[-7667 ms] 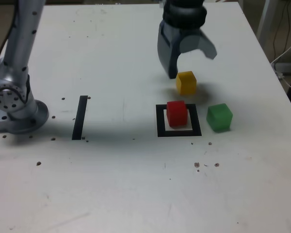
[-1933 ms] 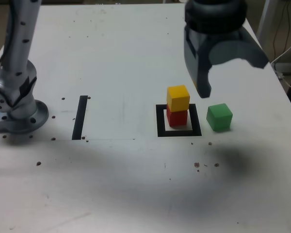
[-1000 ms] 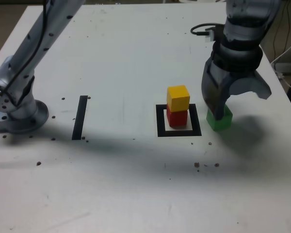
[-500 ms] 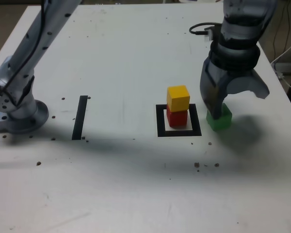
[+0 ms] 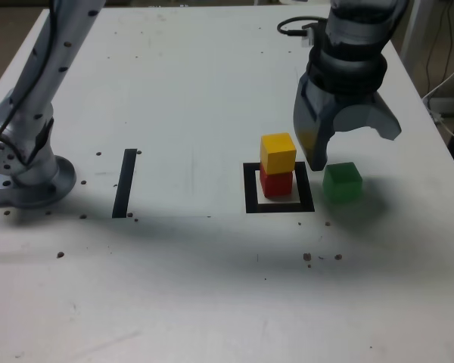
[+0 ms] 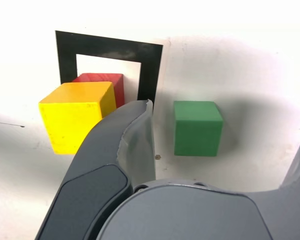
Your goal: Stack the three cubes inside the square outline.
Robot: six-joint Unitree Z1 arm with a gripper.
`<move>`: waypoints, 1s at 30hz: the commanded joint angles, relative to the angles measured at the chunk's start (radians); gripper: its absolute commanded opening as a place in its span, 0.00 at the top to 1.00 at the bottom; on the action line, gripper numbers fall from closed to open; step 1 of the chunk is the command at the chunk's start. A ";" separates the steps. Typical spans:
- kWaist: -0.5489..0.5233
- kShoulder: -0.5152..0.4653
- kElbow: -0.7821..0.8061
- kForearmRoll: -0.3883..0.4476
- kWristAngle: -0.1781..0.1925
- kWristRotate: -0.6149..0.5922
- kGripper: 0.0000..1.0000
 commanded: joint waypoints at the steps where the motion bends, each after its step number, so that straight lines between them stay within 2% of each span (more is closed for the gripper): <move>1: 0.002 0.008 0.016 -0.014 0.001 0.000 0.01; 10: 0.002 0.052 0.027 -0.064 -0.024 0.002 0.04; 18: 0.002 0.076 0.027 -0.100 -0.031 -0.011 0.18; 24: 0.002 0.108 0.014 -0.117 -0.045 -0.015 0.22; 30: -0.003 0.109 0.003 -0.115 -0.046 -0.016 0.36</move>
